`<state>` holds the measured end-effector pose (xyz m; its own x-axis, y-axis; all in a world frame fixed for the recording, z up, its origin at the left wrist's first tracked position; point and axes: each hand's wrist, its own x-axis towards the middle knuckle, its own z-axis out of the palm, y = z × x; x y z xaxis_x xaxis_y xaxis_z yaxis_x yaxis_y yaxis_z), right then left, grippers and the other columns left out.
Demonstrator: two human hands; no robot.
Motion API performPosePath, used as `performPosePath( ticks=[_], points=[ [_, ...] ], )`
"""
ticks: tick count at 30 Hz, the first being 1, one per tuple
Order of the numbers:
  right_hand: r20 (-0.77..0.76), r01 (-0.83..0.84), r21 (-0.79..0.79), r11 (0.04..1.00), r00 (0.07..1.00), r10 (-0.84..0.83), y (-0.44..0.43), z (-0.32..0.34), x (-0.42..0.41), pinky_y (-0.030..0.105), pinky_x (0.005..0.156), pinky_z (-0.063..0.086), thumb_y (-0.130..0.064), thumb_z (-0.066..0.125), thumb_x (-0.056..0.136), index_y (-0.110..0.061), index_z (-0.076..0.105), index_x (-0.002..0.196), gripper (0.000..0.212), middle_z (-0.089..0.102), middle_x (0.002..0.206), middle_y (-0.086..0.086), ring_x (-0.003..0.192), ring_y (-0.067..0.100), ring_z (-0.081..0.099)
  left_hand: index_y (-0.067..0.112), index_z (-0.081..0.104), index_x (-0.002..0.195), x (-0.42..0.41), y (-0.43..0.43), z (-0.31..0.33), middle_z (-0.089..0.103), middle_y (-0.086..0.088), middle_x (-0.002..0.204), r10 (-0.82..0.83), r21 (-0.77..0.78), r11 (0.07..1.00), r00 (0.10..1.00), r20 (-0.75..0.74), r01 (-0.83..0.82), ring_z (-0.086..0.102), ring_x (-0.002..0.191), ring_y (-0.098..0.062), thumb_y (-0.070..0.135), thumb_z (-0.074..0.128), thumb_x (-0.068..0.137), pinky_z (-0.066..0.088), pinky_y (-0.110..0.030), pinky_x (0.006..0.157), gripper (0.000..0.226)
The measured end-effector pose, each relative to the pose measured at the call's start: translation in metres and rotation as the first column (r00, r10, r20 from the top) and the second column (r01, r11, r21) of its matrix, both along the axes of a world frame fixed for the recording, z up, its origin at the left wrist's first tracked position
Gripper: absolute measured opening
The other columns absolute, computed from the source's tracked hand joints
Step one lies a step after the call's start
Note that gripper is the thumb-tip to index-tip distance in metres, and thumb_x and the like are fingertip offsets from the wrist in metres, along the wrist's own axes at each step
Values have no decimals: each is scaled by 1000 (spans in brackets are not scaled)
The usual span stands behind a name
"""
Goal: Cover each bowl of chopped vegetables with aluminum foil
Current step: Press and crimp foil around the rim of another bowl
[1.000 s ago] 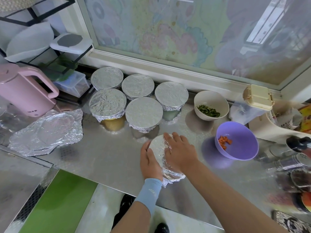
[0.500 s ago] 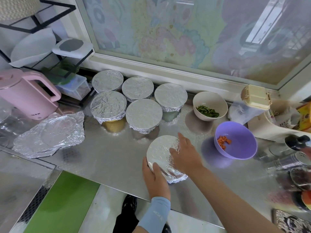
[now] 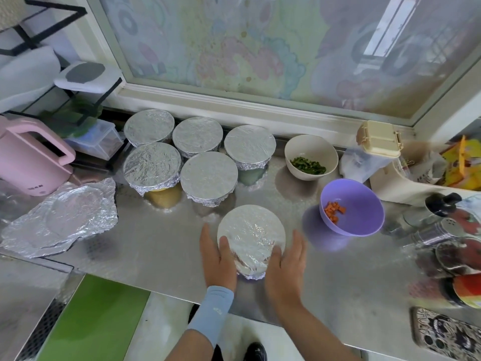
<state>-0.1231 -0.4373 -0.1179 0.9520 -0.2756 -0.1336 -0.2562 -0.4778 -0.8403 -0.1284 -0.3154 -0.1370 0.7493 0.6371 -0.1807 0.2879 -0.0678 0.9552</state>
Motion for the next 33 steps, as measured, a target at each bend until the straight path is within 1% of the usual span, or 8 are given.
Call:
performPosePath(
  ticks=[4, 7, 11, 18, 22, 25, 29, 33],
  points=[
    [-83, 121, 392, 912, 992, -95, 26, -2, -23, 38, 122, 16, -22, 45, 102, -27, 10, 154, 63, 16, 159, -12, 145, 3, 16, 25, 6, 155, -6, 18, 1, 2, 10, 163, -434, 216, 884, 899, 51, 415, 4, 150, -6, 36, 62, 78, 10, -25, 120, 95],
    [-115, 153, 447, 881, 987, -113, 29, 0, -10, 30, 120, 18, -27, 44, 103, -33, 8, 154, 63, 16, 159, -17, 144, 0, 18, 30, -11, 153, -10, 34, 3, -24, 12, 159, -638, 380, 677, 760, -126, 631, -14, 148, -5, 33, 75, 72, 5, -20, 118, 118],
    [-165, 185, 425, 886, 978, -125, 28, -6, 2, 33, 116, 28, -29, 45, 102, -40, 15, 151, 58, 29, 155, -15, 139, 8, 34, 40, -28, 145, -7, 45, 11, -39, 19, 151, -690, 360, 545, 649, -320, 757, -22, 143, 4, 65, 83, 56, 2, -18, 114, 145],
    [-180, 220, 391, 894, 971, -160, 28, -9, 5, 32, 101, 41, -29, 43, 102, -41, 26, 146, 48, 51, 139, -10, 119, 15, 54, 34, -17, 149, -6, 34, 5, -24, 16, 158, -619, 351, 650, 738, -271, 674, -15, 147, -3, 74, 75, 52, 10, -27, 119, 140],
    [-167, 275, 491, 827, 961, -220, 27, -9, -3, 23, 112, 25, -33, 46, 102, -31, 16, 154, 61, 28, 157, -11, 138, 1, 31, 42, -25, 146, -5, 38, 19, -23, 13, 159, -599, 397, 622, 737, -314, 675, -19, 145, -3, 73, 82, 44, 6, -28, 118, 151],
    [-172, 320, 565, 761, 947, -271, 34, -8, -12, 19, 112, 18, -30, 43, 103, -26, 11, 156, 62, 18, 160, -13, 140, -3, 22, 39, -26, 147, -4, 39, 24, -24, 12, 158, -603, 308, 678, 744, -287, 668, -26, 139, 8, 66, 89, 41, 4, -25, 117, 158],
    [-224, 363, 562, 744, 932, -286, 45, -10, -8, 30, 118, 20, -31, 41, 103, -35, 14, 154, 58, 24, 156, -16, 141, 8, 28, 45, -18, 147, -6, 33, 16, 10, 15, 157, -565, 104, 794, 790, -239, 599, 21, 142, -2, 52, 96, 39, 25, -26, 114, 158],
    [-245, 380, 589, 713, 925, -291, 46, -19, -2, 43, 110, 38, -35, 41, 101, -47, 27, 146, 48, 51, 140, -9, 124, 19, 52, 40, -6, 151, -3, 33, 12, 25, 13, 151, -552, 76, 814, 808, -208, 576, 32, 136, -3, 50, 97, 37, 30, -23, 110, 154]
  ],
)
